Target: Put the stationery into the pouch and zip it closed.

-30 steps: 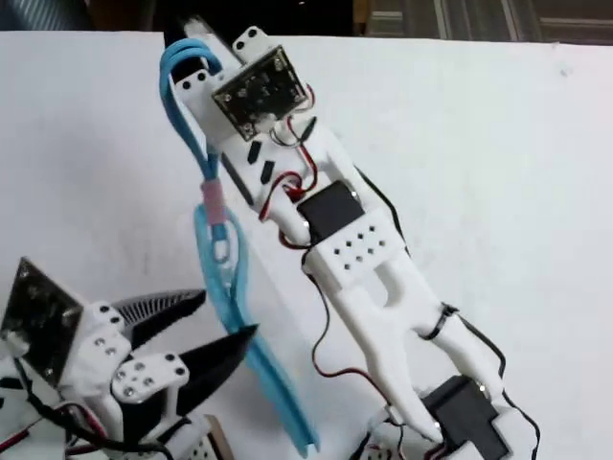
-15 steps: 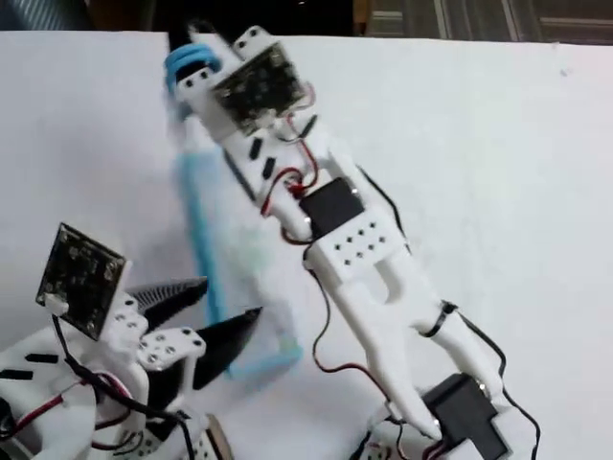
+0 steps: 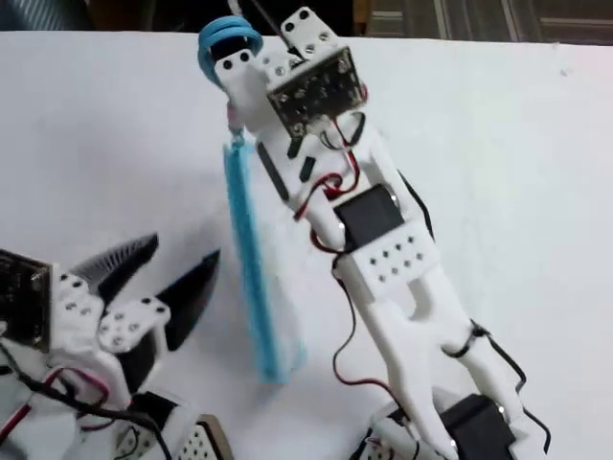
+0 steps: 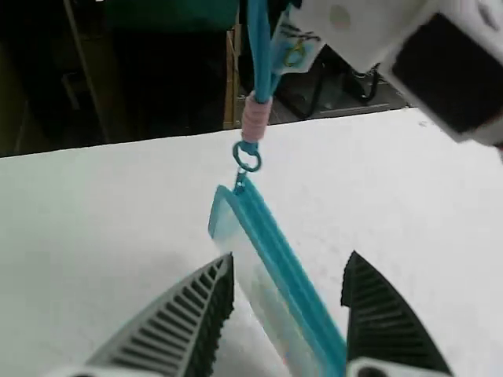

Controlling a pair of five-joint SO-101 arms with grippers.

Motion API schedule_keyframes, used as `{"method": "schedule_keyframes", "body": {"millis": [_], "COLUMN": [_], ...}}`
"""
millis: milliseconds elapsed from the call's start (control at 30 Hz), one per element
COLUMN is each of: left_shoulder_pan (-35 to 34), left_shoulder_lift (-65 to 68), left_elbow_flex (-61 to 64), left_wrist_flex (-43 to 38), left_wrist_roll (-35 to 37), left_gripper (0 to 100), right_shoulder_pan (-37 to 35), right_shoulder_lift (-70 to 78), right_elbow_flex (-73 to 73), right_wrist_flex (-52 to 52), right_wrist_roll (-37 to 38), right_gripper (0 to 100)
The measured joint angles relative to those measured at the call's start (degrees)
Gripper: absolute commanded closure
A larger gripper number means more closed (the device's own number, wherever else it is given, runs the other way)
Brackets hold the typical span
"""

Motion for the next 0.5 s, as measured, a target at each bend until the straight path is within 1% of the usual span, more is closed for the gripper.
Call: {"method": "schedule_keyframes", "body": {"millis": [100, 200, 367, 500], "left_shoulder_pan": [-2.64, -2.55, 1.67, 2.11], "left_shoulder_lift": [0.09, 0.35, 1.58, 8.35], "left_elbow_flex": [6.59, 13.45, 21.19, 23.30], "left_wrist_flex": [-6.42, -11.60, -17.67, -21.54], "left_wrist_roll": [-0.88, -0.88, 0.62, 0.79], "left_gripper": [76, 76, 76, 76], "right_shoulder_pan": [-0.09, -0.09, 0.00, 0.09], "right_shoulder_lift": [-2.73, -4.57, -6.15, -7.03], "right_elbow_flex": [0.00, 0.00, 0.00, 0.00], "right_wrist_flex": [3.16, 4.31, 4.48, 4.48], "right_wrist_roll": [0.00, 0.00, 0.00, 0.00], "right_gripper": [98.2, 98.2, 98.2, 98.2]}}
